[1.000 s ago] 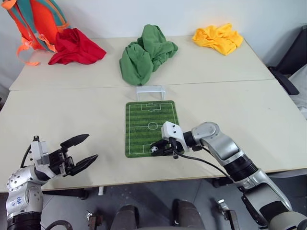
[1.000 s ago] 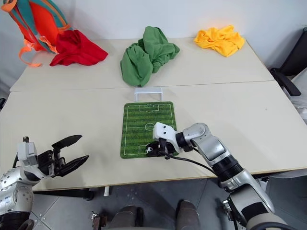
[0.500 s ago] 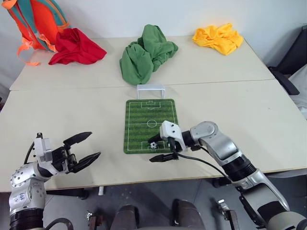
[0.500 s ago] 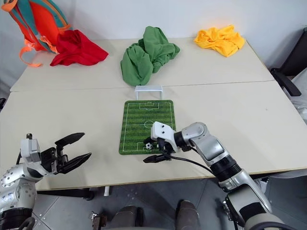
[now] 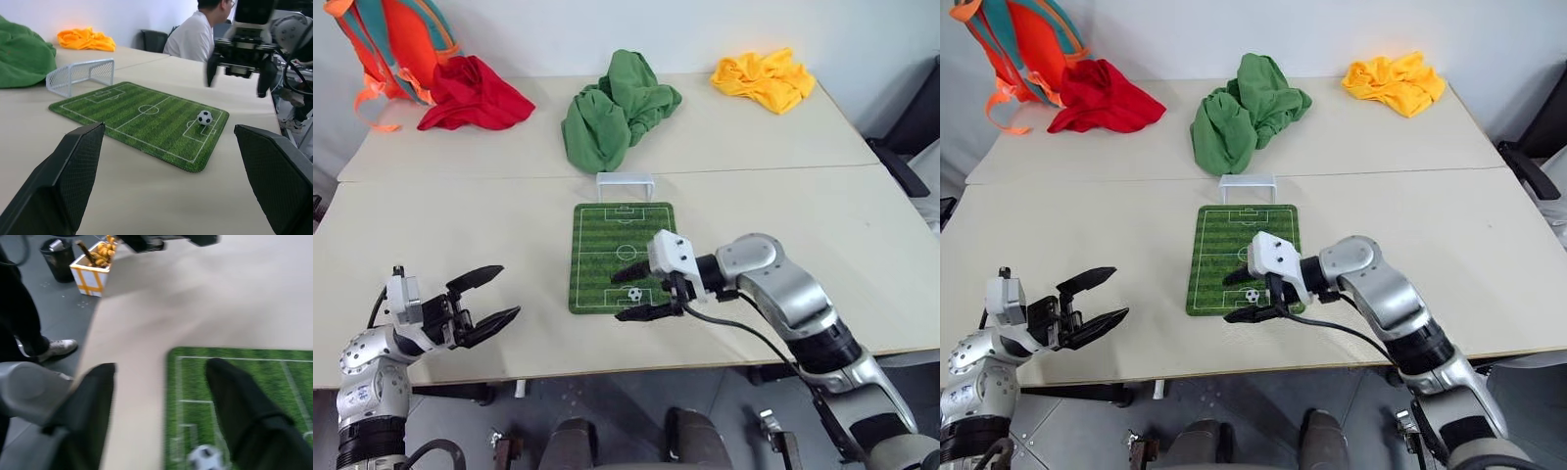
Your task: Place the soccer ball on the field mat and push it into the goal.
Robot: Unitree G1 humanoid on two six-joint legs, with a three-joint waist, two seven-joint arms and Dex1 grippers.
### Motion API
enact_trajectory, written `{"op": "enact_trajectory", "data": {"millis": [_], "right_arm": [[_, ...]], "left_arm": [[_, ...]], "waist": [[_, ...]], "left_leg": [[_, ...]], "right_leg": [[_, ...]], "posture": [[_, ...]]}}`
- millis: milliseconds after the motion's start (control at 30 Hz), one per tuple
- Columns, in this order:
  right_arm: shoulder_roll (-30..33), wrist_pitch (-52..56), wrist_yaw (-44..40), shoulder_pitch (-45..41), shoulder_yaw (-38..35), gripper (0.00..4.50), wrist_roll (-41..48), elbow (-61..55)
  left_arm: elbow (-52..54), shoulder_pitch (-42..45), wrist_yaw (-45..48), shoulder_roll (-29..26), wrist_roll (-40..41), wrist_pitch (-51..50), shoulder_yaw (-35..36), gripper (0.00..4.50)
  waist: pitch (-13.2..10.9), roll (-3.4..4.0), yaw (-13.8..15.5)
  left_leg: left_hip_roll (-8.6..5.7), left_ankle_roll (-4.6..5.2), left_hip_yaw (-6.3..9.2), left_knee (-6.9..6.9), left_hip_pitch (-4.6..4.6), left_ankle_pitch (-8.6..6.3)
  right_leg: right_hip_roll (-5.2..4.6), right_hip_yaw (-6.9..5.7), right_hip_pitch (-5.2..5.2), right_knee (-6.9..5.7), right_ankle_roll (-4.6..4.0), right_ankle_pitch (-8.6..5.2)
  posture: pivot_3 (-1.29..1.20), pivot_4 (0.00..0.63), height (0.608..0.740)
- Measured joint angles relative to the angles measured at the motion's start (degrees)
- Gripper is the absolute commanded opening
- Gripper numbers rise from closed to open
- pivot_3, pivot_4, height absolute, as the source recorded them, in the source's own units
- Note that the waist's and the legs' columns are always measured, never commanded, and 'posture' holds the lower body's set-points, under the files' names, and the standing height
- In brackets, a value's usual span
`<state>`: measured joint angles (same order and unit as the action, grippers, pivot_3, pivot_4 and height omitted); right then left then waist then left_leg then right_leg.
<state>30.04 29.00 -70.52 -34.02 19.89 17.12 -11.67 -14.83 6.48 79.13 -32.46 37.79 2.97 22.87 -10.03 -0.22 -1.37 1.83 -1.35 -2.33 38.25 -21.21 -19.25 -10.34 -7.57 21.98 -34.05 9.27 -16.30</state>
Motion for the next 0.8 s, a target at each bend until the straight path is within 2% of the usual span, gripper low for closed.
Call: {"op": "enact_trajectory", "data": {"millis": [167,367,533,800], "right_arm": [[2.04,0.26,-0.09,2.79,0.00,0.08,0.13,-0.78],[1.27,-1.57,-0.21,3.39,1.31,0.03,-0.47,2.21],[-0.65,-4.70,-0.78,2.39,2.62,0.03,-2.28,9.86],[-6.47,-12.43,0.43,-5.85,2.22,0.03,-6.32,25.68]], "left_arm": [[-1.59,1.05,0.76,-0.18,-0.01,-0.31,-0.74,4.50],[-1.59,1.09,1.09,-0.19,-0.01,-0.37,-0.82,4.50],[-1.06,-0.12,1.06,-0.42,0.00,-0.49,-0.72,4.50],[0.87,-1.37,0.50,-0.75,0.05,-0.58,-0.31,4.50]], "waist": [[0.00,0.00,-0.39],[0.00,0.00,-0.23],[0.00,0.00,-0.29],[0.00,0.01,-0.40]], "left_leg": [[0.02,-0.01,-0.06,-0.01,0.03,0.01],[0.02,-0.01,-0.07,0.01,0.02,0.01],[0.02,-0.01,-0.08,0.00,0.02,0.01],[0.03,-0.02,-0.09,0.02,0.03,0.01]], "right_leg": [[0.01,0.01,0.04,-0.04,0.00,0.00],[0.00,0.02,0.04,-0.03,0.00,0.00],[0.00,0.02,0.04,-0.03,0.00,0.00],[0.00,0.03,0.06,-0.07,0.00,0.00]], "posture": [[0.00,0.150,0.740],[0.00,0.150,0.740],[0.00,0.150,0.740],[0.00,0.150,0.740]]}}
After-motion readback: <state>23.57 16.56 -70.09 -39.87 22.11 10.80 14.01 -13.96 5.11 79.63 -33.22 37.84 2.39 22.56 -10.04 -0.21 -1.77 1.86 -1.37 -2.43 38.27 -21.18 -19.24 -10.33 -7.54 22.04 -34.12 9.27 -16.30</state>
